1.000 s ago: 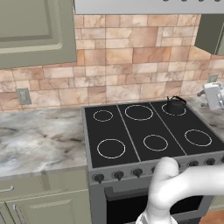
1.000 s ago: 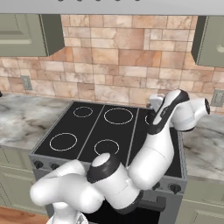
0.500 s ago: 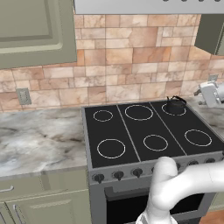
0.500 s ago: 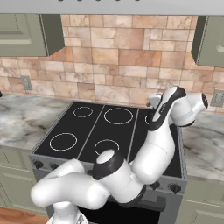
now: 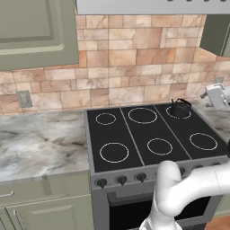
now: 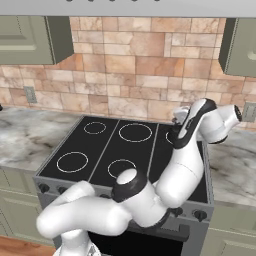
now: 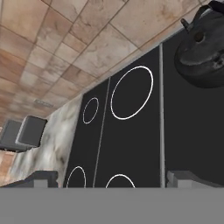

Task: The kettle is done boiling. Turn off the stove, then wait for 300 timesteps before moving the kettle to the dining table.

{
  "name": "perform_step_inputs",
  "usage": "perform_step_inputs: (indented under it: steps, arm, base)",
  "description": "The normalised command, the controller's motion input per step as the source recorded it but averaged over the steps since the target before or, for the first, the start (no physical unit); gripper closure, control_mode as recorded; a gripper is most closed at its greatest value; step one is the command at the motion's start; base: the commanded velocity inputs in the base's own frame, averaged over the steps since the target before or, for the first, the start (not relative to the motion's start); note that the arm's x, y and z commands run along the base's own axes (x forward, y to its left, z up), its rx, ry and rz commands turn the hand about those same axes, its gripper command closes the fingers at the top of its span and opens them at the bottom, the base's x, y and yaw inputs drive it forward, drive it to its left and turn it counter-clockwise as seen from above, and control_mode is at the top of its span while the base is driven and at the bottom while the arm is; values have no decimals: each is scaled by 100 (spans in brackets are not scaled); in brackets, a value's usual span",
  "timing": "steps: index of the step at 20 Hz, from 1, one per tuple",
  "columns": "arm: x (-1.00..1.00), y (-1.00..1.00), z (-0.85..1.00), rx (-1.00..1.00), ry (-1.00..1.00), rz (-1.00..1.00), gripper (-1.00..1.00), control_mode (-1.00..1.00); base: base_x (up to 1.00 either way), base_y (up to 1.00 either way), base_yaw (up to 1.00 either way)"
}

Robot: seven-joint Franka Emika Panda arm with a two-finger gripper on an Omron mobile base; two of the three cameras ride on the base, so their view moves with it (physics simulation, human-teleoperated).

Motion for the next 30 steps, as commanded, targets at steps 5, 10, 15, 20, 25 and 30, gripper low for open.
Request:
perform_step_inputs:
  steps: [5, 10, 15, 20, 25, 30]
  arm:
    - [16, -19, -9, -3, 0, 3, -100, -100]
    - [21, -5, -20, -7, 0, 4, -100, -100]
    - [17, -2, -19, -5, 0, 5, -100, -100]
    - [21, -8, -2, 0, 0, 6, -100, -100]
    - [31, -12, 0, 0, 0, 7, -100, -100]
    - [30, -12, -8, 0, 0, 9, -100, -100]
  base:
    - [0, 0, 0]
    - [0, 0, 0]
    - [0, 0, 0]
    - [0, 0, 0]
    - [0, 0, 0]
    - [0, 0, 0]
